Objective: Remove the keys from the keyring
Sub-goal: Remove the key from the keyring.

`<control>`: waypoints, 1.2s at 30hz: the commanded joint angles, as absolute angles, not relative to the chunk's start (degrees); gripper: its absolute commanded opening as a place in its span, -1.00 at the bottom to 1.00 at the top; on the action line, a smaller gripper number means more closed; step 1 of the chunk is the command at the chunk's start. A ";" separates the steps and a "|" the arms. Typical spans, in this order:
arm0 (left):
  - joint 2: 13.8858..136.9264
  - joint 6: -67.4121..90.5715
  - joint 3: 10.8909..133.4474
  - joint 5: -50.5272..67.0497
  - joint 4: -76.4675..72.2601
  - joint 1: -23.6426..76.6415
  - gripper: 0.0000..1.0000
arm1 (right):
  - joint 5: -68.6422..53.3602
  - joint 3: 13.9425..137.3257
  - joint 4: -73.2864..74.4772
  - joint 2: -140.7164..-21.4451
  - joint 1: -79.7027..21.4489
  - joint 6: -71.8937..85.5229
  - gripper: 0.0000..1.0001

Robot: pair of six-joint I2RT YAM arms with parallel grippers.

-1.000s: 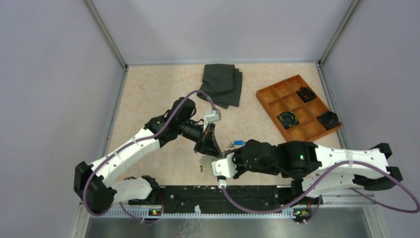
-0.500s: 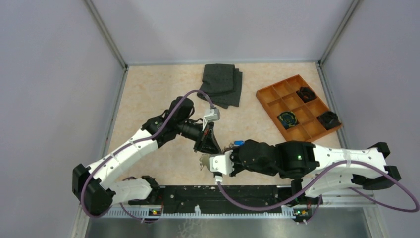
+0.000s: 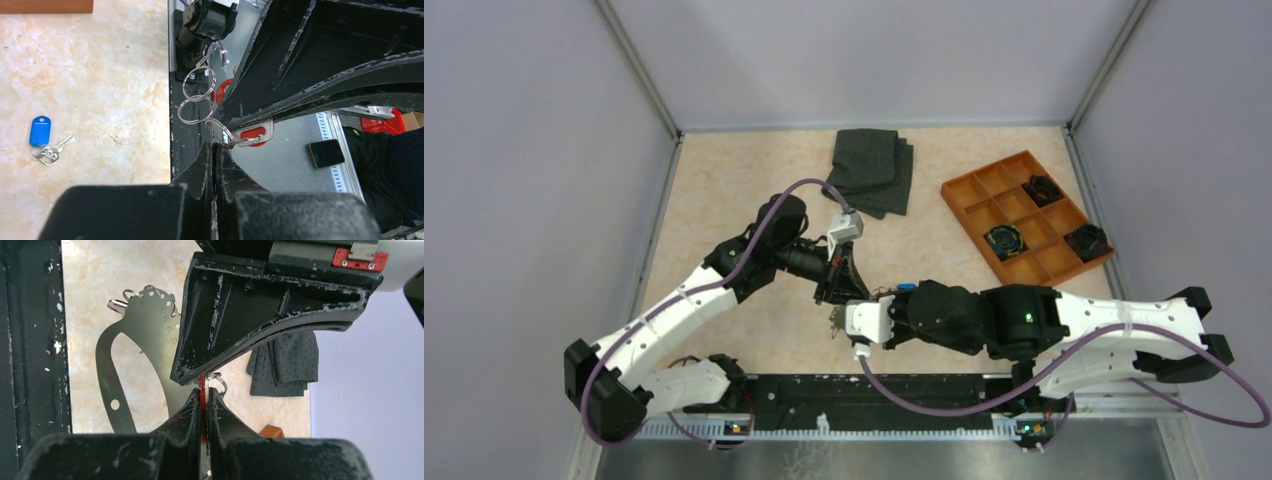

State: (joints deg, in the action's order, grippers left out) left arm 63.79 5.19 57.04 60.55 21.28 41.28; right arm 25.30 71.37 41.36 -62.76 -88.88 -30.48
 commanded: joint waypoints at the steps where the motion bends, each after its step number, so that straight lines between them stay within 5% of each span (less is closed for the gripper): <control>1: 61.45 6.78 56.78 61.02 17.26 40.96 -1.00 | 28.47 73.66 41.16 -63.27 -89.82 -28.66 -1.00; 36: 55.12 5.91 55.56 55.46 13.38 40.96 -1.00 | 40.01 76.14 45.90 -66.62 -87.18 -25.52 -1.00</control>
State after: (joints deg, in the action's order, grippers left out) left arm 57.76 6.04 53.76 52.95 16.53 40.91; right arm 35.44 74.04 41.54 -66.15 -88.31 -26.89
